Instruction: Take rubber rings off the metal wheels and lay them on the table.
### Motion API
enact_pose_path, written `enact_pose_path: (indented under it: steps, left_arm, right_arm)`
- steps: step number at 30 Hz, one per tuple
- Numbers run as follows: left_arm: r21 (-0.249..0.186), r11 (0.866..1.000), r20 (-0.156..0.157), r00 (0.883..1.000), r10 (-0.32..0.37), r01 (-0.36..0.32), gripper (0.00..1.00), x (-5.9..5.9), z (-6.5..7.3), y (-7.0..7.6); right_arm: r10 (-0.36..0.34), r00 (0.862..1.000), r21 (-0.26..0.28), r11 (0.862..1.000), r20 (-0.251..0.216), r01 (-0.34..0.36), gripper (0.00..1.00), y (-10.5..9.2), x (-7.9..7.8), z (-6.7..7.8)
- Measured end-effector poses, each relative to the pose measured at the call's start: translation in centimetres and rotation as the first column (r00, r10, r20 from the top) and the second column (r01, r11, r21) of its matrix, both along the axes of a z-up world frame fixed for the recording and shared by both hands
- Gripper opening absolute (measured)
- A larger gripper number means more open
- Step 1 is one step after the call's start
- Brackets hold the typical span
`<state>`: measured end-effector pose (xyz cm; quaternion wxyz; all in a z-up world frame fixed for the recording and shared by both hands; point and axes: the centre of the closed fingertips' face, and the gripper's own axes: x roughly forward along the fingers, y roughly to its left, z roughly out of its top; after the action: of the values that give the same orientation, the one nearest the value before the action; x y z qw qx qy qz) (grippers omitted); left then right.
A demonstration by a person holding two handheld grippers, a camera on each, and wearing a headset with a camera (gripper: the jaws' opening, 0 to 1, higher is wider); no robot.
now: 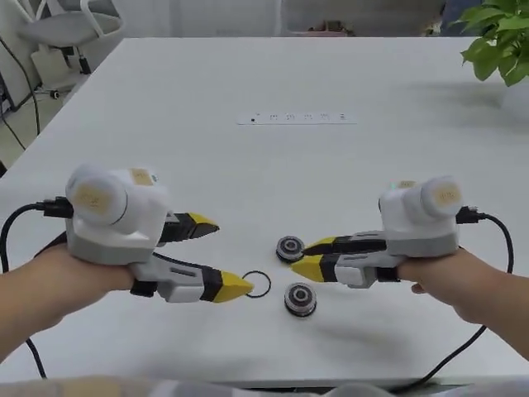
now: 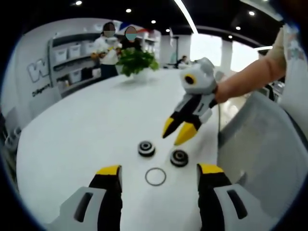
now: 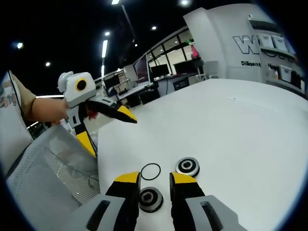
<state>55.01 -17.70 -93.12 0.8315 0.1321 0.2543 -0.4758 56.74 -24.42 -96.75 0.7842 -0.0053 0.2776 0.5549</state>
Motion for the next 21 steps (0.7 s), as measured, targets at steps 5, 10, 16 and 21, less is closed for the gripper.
enact_pose_path:
  steps: [5,10,16,21]
  left_arm:
    - [-0.001,1.000,-0.008,1.000,-0.014,0.014,0.63,0.2,-0.4,-0.8]
    - [0.001,1.000,-0.016,0.999,-0.031,0.031,0.62,0.1,-0.8,-1.6]
    - [0.010,0.999,-0.035,0.998,-0.052,0.052,0.61,0.2,-1.9,-2.2]
    - [0.018,0.997,-0.053,0.996,-0.070,0.071,0.60,0.0,-2.8,-2.9]
  right_arm:
    - [0.011,1.000,-0.012,1.000,0.006,-0.010,0.23,-0.5,-0.5,-0.4]
    - [0.023,1.000,-0.026,0.999,0.008,-0.023,0.24,-1.3,-1.0,-1.2]
    - [0.034,0.999,-0.035,0.999,0.008,-0.034,0.25,-1.9,-1.6,-1.9]
    - [0.050,0.999,-0.048,0.998,0.008,-0.049,0.26,-2.4,-2.0,-2.8]
